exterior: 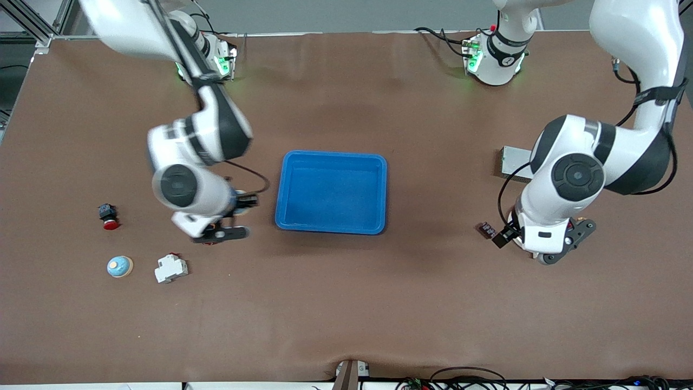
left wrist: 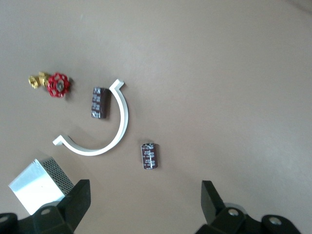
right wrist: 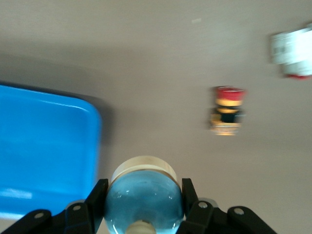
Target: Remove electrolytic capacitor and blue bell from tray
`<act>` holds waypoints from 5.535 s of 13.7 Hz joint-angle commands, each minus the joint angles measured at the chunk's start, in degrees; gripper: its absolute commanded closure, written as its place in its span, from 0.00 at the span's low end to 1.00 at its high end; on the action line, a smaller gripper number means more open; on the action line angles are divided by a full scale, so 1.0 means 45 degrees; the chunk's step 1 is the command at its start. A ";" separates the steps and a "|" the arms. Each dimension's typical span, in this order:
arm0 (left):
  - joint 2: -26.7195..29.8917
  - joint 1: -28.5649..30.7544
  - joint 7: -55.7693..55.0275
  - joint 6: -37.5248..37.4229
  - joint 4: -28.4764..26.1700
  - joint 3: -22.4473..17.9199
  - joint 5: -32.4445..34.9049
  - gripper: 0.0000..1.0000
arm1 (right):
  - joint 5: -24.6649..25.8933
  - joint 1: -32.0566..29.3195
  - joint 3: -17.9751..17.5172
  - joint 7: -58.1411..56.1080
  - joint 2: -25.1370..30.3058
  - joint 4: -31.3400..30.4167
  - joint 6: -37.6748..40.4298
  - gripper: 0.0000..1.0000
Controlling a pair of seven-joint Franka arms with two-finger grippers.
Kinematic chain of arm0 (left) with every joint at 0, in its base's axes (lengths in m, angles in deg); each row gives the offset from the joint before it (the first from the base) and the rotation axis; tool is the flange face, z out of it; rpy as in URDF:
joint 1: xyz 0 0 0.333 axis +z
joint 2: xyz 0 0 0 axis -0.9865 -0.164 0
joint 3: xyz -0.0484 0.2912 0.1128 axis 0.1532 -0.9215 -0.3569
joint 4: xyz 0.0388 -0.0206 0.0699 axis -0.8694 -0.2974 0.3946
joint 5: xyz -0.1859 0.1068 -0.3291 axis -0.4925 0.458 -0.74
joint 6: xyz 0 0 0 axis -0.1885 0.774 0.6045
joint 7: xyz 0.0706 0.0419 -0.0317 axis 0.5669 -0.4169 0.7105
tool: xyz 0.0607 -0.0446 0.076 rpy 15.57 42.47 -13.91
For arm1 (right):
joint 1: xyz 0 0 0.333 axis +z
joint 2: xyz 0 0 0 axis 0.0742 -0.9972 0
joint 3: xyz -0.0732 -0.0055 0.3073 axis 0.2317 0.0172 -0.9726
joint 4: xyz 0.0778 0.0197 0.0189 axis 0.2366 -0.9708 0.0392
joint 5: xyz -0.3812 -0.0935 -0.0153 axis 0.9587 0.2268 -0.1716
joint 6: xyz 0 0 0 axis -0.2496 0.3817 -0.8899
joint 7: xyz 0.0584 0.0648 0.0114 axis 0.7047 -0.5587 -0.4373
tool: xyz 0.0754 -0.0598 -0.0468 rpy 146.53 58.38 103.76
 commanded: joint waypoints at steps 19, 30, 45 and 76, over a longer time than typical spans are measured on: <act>0.3623 0.3399 1.0467 -0.3053 0.1774 -0.0024 -0.2836 0.00 | 0.0996 -0.5558 -0.0305 -0.7360 0.0176 -0.4397 -0.4873 0.69; 0.6179 -0.1169 1.2538 -0.4287 0.0039 -0.5590 -0.5101 0.00 | 0.0996 -0.5070 -0.0344 -0.6110 -0.0567 -0.5472 -0.7299 0.69; 0.6611 -0.1327 1.1717 -0.5087 -0.0081 -0.4673 -0.4906 0.00 | 0.1132 -0.4991 -0.0324 -0.6149 -0.1114 -0.5394 -0.7904 0.66; 0.6748 -0.1307 1.1522 -0.4931 -0.0335 -0.4379 -0.4769 0.00 | 0.0957 -0.5185 -0.0402 -0.2146 0.4136 0.1677 0.4849 0.00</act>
